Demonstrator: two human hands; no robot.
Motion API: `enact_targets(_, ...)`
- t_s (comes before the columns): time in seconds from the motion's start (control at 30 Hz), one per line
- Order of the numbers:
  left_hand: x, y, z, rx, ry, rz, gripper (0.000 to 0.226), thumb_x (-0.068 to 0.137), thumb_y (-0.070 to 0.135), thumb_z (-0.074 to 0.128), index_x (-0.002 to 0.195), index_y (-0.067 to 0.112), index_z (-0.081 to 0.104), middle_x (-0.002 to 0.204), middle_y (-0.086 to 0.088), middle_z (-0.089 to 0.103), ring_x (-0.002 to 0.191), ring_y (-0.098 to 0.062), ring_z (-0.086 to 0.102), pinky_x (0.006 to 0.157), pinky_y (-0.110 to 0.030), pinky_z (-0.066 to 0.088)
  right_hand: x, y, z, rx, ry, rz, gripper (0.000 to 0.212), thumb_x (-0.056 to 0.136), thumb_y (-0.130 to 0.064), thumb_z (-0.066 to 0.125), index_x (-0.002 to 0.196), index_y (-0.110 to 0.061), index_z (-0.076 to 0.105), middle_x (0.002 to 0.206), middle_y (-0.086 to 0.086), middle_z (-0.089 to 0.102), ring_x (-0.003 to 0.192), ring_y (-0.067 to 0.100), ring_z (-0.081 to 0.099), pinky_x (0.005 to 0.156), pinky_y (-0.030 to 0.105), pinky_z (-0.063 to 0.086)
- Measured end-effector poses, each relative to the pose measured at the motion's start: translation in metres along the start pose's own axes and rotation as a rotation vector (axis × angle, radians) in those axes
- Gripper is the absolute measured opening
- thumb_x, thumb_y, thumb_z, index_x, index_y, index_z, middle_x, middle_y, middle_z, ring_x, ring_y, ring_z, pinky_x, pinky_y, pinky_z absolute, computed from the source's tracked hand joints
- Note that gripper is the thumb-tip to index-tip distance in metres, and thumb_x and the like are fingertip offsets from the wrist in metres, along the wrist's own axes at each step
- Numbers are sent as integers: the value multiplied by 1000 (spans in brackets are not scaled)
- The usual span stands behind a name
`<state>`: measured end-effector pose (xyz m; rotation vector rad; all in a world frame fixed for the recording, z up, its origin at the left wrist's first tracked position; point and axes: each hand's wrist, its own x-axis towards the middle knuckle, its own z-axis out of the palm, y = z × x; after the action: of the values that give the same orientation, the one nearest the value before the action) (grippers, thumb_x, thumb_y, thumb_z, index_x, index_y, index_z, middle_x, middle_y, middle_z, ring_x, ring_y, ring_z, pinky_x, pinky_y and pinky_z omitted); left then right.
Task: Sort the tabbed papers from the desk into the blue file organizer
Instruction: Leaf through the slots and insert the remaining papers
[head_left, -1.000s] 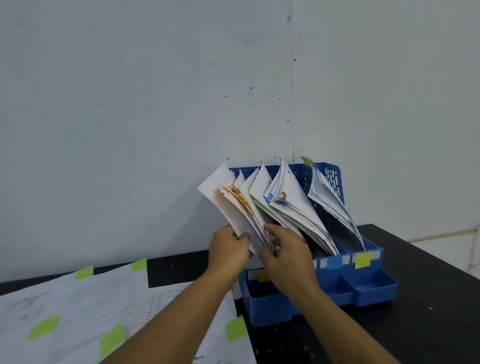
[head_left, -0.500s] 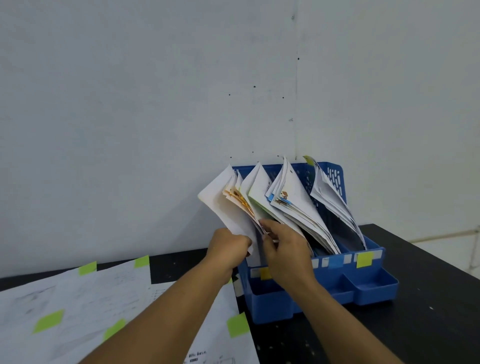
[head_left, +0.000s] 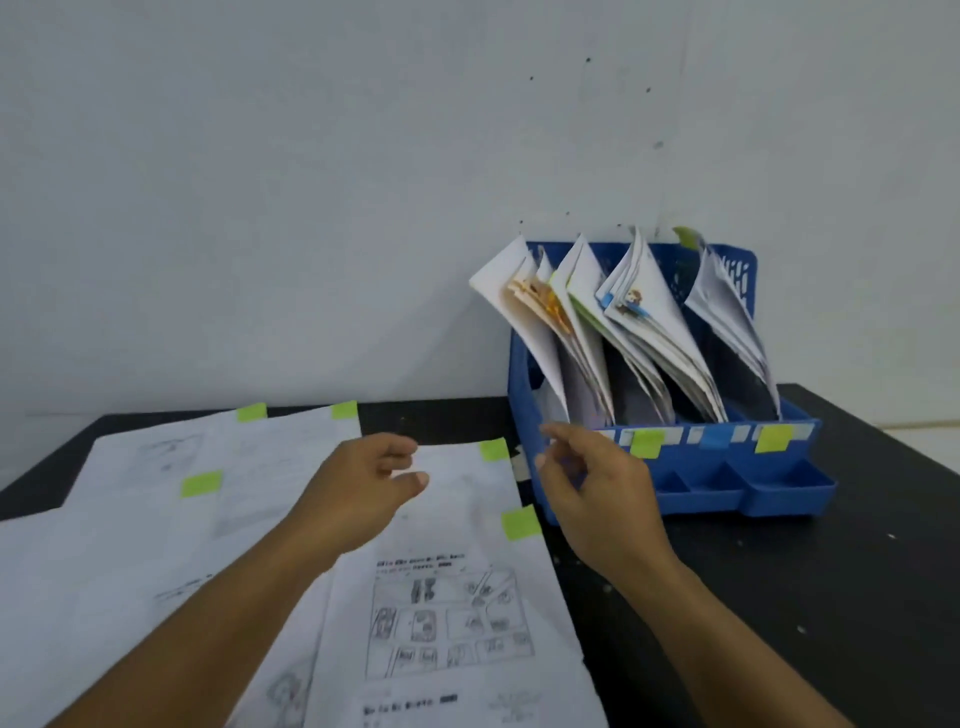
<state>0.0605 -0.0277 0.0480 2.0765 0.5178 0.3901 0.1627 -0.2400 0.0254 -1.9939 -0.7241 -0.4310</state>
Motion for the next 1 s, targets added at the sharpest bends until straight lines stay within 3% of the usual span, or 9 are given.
enact_targets(0.13,-39,-45,-11,270,-20,10,48,83,38,72,128,31,55,131,10,55,120,-10,51,100,-24,39,-27,-7,-4,-281,-261,169,18,93,-43,61,103,-31,70,83,-16,67,79,5,61,73,30,55)
enact_targets(0.2,-55,-57,-10,371,-6,31,57,84,47,68,136,32,48,143,9,44,133,-11,39,111,-27,30,-32,-12,-8,-466,-383,245,28,92,-57,56,97,-31,66,80,-13,64,76,7,59,70,32,53)
enact_targets(0.33,-70,-70,-3,609,24,17,76,86,66,50,150,33,24,160,1,17,149,-22,3,121,-41,6,-36,-17,-4,-661,-513,344,60,84,-77,48,115,-26,61,103,-7,62,88,11,57,74,31,49)
enact_targets(0.47,-76,-79,2,668,-22,2,81,87,72,34,153,31,12,162,-2,9,149,-24,-7,120,-45,-4,-47,-25,7,-715,-584,340,72,80,-80,50,129,-26,54,123,-2,52,104,18,58,84,33,50)
enact_targets(0.67,-79,-78,3,583,42,65,72,90,63,43,151,32,20,157,10,24,149,-17,0,119,-41,-7,-47,-27,9,-524,-519,437,49,87,-60,62,124,-30,50,119,-6,58,102,14,58,85,34,52)
enact_targets(0.73,-78,-77,5,508,80,90,65,89,54,55,146,36,29,149,12,37,147,-15,14,119,-38,-3,-45,-23,8,-452,-500,487,47,89,-50,66,128,-31,47,111,-8,61,100,13,60,85,35,54)
enact_targets(0.8,-79,-73,4,372,179,144,56,85,35,70,132,41,42,124,18,56,128,-15,45,115,-36,22,-43,-20,8,-369,-497,539,49,91,-40,68,134,-32,47,105,-10,63,99,12,60,87,35,54)
enact_targets(0.87,-78,-67,5,274,256,163,53,83,16,73,126,37,51,99,23,63,96,-8,59,91,-25,42,-41,-13,7,-306,-486,569,42,93,-33,67,133,-31,53,102,-10,65,97,10,61,87,32,54)
enact_targets(1.0,-74,-60,0,-38,340,121,44,86,-1,67,102,40,63,78,13,67,68,-4,66,66,-14,50,-39,-9,1,-143,-466,579,12,97,-25,61,106,-28,69,99,-9,68,89,7,61,75,23,52)
